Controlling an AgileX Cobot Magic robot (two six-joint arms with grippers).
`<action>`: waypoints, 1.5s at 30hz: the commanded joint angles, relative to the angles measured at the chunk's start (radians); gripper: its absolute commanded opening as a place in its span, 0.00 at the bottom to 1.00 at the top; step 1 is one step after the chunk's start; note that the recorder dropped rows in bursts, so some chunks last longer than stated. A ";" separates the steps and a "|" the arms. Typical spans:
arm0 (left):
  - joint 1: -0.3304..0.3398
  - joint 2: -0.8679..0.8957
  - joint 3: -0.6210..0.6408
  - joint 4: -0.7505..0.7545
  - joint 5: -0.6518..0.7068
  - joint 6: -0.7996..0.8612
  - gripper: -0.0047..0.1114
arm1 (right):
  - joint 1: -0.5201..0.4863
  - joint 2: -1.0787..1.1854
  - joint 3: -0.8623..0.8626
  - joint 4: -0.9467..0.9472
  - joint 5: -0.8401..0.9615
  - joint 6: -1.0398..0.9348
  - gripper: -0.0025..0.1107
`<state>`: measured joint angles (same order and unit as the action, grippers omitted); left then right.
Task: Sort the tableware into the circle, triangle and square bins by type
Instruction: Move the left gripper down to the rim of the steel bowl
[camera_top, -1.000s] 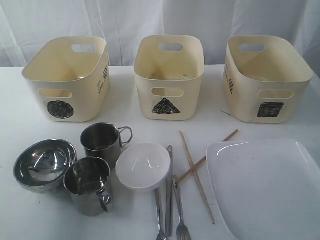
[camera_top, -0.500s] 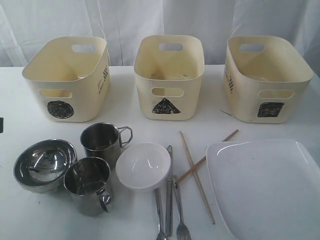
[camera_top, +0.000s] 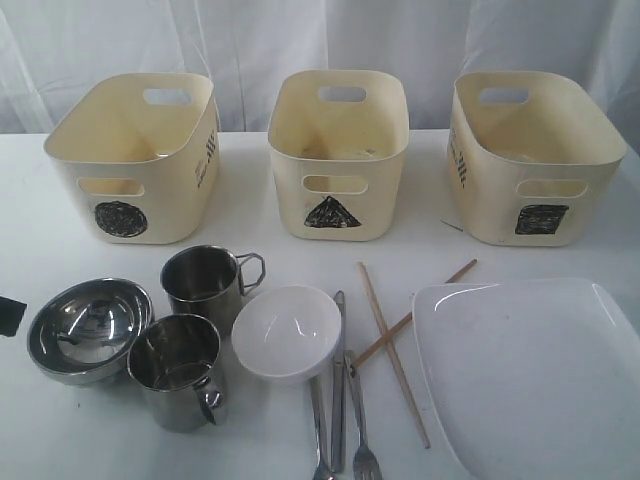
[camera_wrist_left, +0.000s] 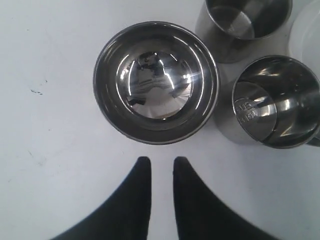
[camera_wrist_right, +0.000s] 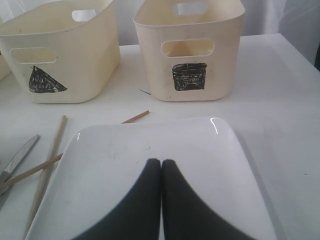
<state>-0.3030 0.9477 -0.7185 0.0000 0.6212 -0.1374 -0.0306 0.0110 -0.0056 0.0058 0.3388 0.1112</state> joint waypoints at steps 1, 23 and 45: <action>-0.004 -0.001 -0.007 0.000 0.027 0.030 0.24 | 0.000 -0.003 0.006 0.000 -0.003 -0.002 0.02; 0.135 0.260 0.009 -0.041 -0.278 -0.021 0.62 | 0.000 -0.003 0.006 0.000 -0.003 0.033 0.02; 0.139 0.497 0.009 -0.078 -0.374 -0.012 0.62 | 0.000 -0.003 0.006 0.000 -0.003 0.031 0.02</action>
<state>-0.1653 1.4269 -0.7185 -0.0706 0.2494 -0.1483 -0.0306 0.0110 -0.0056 0.0058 0.3388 0.1379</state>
